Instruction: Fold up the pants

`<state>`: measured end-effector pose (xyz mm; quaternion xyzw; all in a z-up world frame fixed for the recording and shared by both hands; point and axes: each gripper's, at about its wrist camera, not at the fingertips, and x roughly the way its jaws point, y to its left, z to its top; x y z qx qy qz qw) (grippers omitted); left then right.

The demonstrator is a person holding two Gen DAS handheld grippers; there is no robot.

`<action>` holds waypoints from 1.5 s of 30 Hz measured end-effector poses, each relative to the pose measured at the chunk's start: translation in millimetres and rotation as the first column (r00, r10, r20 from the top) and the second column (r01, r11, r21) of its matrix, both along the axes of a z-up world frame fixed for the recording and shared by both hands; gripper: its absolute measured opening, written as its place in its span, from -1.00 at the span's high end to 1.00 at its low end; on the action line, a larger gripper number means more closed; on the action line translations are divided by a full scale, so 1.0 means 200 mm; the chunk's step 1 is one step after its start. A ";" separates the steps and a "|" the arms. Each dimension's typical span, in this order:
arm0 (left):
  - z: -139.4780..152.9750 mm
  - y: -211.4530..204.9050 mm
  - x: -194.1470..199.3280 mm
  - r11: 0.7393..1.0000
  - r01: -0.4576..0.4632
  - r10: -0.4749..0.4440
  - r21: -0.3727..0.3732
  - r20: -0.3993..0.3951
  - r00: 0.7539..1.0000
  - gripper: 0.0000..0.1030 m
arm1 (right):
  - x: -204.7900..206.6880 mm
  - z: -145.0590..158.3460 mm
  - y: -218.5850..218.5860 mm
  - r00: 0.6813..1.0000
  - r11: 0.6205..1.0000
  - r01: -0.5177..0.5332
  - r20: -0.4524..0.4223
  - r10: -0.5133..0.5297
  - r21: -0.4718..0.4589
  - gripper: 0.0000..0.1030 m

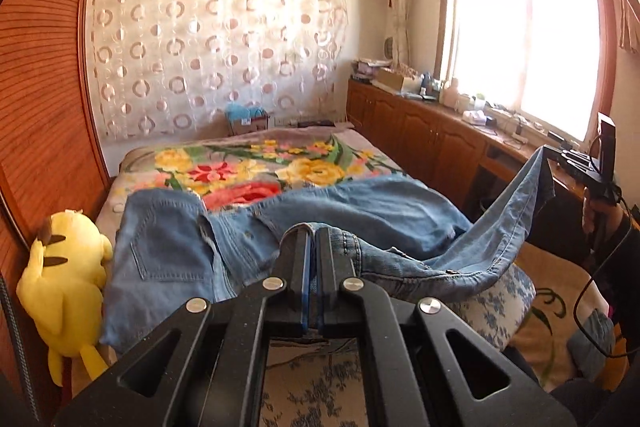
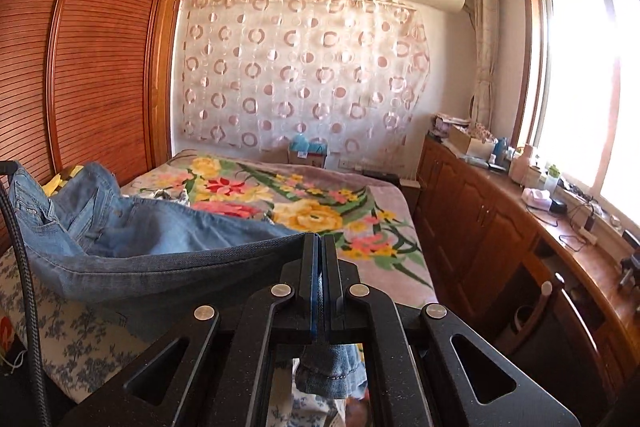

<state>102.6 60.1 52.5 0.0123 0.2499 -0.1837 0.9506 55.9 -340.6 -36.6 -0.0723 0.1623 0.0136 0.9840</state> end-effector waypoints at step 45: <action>-0.34 0.12 1.30 0.976 -0.188 0.202 0.108 -0.143 0.969 0.95 | 1.51 -0.13 0.03 0.963 0.998 -0.044 -0.267 0.028 -0.054 0.98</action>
